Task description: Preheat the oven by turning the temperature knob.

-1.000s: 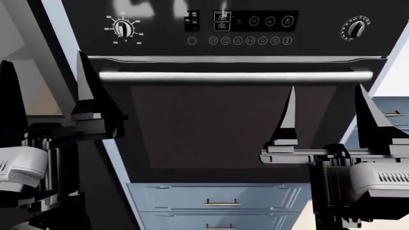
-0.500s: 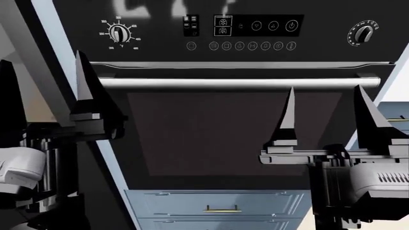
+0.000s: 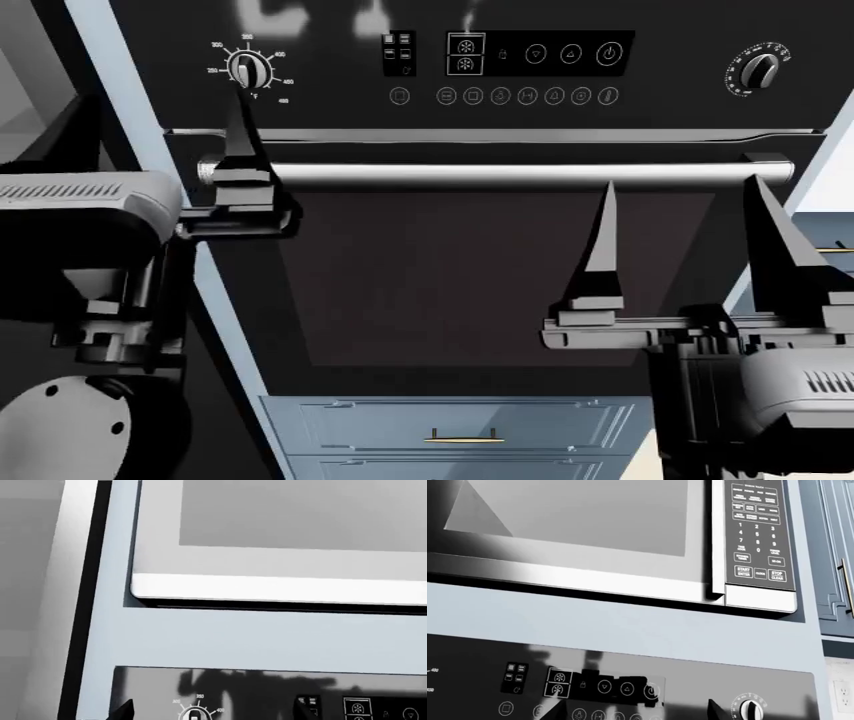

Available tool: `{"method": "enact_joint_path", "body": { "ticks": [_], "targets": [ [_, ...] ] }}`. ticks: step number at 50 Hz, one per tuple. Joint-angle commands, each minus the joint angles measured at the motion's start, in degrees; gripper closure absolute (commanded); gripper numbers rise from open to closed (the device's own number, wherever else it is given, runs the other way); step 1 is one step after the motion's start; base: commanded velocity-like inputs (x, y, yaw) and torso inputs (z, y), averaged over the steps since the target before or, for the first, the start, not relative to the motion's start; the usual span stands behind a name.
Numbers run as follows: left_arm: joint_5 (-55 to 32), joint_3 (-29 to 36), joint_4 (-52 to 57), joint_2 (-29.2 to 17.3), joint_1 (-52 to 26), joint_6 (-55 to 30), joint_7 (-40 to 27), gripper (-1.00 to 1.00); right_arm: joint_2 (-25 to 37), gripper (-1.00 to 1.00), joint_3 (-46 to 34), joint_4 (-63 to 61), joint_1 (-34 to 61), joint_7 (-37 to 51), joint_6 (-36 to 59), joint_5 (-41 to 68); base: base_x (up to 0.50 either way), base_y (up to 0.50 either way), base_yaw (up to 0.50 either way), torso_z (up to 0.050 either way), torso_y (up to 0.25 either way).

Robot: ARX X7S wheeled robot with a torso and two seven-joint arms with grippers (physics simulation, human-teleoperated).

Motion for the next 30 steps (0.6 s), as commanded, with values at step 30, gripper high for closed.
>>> {"method": "enact_joint_path", "body": {
  "ticks": [30],
  "targets": [
    [-9.23,5.37,-14.36,2.59,-25.98,-26.36,-2.69,-1.00,1.65,-1.00,-1.89,-1.62,-0.03,1.35,1.36,0.26,0.00,0.00,0.00,0.000,0.000]
  ]
}}
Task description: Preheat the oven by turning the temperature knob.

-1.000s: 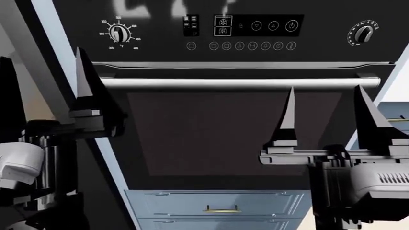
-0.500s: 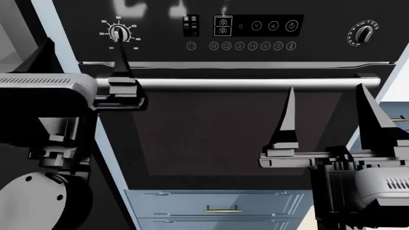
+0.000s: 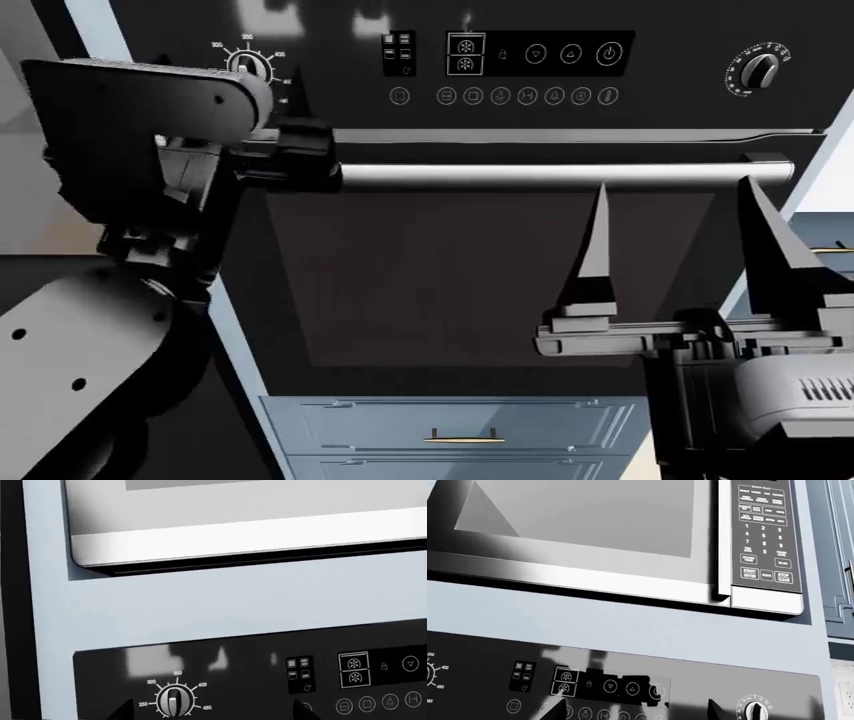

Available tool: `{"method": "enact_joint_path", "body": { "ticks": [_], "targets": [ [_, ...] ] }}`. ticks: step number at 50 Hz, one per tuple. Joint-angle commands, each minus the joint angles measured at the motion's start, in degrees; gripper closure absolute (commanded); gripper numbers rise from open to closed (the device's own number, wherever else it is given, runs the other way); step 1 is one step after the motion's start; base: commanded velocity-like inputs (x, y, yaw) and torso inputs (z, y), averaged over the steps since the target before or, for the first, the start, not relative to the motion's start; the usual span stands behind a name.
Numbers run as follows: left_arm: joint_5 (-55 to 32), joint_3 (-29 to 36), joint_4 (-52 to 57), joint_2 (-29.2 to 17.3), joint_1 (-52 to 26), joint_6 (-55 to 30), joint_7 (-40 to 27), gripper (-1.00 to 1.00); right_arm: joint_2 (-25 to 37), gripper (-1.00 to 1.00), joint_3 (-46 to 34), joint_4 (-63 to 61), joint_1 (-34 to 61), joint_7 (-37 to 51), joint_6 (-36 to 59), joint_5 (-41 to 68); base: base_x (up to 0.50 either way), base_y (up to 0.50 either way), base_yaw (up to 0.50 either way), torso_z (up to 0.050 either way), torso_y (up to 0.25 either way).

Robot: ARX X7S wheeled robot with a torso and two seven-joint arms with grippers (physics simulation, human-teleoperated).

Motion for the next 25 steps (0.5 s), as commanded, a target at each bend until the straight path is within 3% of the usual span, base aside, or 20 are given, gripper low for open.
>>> {"method": "enact_joint_path", "body": {
  "ticks": [1,25],
  "targets": [
    [1.52,3.79,-9.61,1.30,-7.37,-0.29,1.36,-1.00,0.40,-1.00,-0.43,-0.16,0.04,0.37,0.14,0.11,0.00,0.00,0.00,0.000,0.000],
    [4.85,7.13,-22.04,2.39,-10.97,2.92,2.56,-1.00,1.12,-1.00,-0.63,0.16,0.11,1.14,0.00,0.69,0.00,0.00,0.00,0.000,0.000]
  ]
}}
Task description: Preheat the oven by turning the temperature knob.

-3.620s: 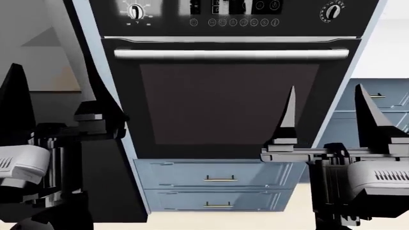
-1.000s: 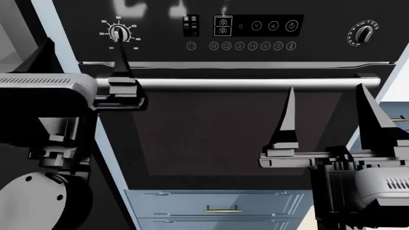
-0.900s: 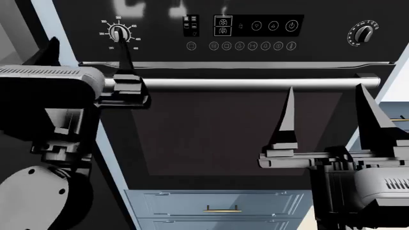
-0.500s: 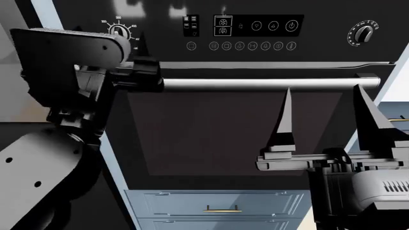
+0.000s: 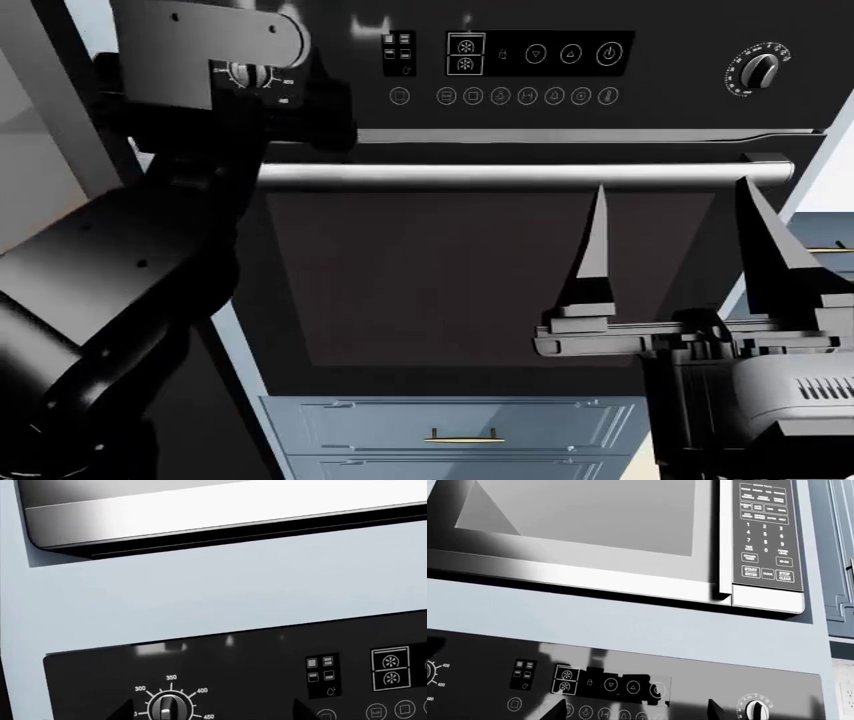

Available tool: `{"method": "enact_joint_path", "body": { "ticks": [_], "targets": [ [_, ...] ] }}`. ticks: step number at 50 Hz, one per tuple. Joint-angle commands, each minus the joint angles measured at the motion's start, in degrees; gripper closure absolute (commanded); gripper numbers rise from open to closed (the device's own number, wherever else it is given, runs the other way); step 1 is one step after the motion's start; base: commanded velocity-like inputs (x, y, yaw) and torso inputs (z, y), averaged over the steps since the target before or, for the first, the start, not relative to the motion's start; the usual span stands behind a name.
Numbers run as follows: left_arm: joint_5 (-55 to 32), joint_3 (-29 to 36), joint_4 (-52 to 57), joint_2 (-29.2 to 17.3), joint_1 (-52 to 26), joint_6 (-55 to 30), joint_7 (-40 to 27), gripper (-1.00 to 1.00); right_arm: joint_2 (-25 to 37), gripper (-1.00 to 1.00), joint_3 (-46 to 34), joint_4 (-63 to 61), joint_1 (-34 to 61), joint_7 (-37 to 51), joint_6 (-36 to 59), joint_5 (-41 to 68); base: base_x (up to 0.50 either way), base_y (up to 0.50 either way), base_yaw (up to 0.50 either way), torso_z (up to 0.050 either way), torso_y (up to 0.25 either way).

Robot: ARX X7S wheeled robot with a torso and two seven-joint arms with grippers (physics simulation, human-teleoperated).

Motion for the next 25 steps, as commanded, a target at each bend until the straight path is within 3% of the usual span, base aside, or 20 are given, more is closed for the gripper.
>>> {"method": "enact_joint_path", "body": {
  "ticks": [1,25],
  "targets": [
    [1.22,1.27,-5.76,0.70,-1.48,1.19,0.35,-1.00,0.35,-1.00,-0.22,0.07,0.00,0.37,-0.04,0.17,0.00,0.00,0.00,0.000,0.000],
    [5.39,2.99,-16.51,1.66,-1.11,7.27,-0.30,-1.00,0.93,-1.00,-0.79,-0.01,0.12,1.15,0.01,0.34,0.00,0.00,0.00,0.000,0.000]
  ]
}}
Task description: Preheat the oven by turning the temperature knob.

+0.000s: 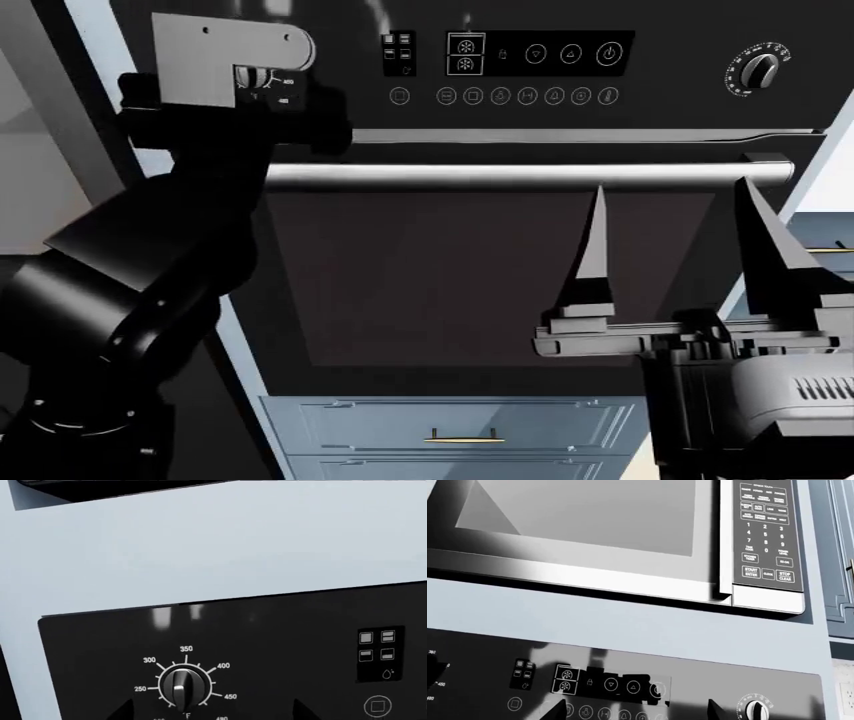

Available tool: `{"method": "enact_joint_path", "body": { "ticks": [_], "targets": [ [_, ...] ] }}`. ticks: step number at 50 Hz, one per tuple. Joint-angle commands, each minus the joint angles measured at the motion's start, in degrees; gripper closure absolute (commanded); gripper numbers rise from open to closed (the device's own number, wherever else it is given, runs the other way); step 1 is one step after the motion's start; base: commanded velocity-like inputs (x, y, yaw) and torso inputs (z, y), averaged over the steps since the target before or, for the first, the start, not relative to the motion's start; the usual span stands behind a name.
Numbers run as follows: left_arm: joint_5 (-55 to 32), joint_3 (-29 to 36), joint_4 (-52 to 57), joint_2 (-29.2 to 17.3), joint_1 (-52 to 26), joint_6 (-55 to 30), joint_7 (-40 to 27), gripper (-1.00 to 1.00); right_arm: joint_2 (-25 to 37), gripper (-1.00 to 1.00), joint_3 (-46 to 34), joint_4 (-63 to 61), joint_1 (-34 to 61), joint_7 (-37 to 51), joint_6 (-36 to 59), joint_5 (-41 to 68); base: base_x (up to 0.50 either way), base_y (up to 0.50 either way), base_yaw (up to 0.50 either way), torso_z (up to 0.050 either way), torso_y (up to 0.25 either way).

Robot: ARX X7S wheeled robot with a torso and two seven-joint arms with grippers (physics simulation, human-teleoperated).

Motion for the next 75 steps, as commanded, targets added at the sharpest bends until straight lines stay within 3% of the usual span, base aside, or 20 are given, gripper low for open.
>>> {"method": "enact_joint_path", "body": {
  "ticks": [1,75],
  "targets": [
    [1.48,0.59,-4.33,0.31,-0.15,2.25,-0.19,-1.00,0.29,-1.00,-0.31,0.05,0.00,0.36,-0.07,0.06,0.00,0.00,0.00,0.000,0.000],
    [4.83,3.52,-17.49,0.49,-2.70,9.72,0.69,-1.00,1.82,-1.00,-1.92,0.93,0.13,2.14,-0.46,0.65,0.00,0.00,0.00,0.000,0.000]
  ]
}}
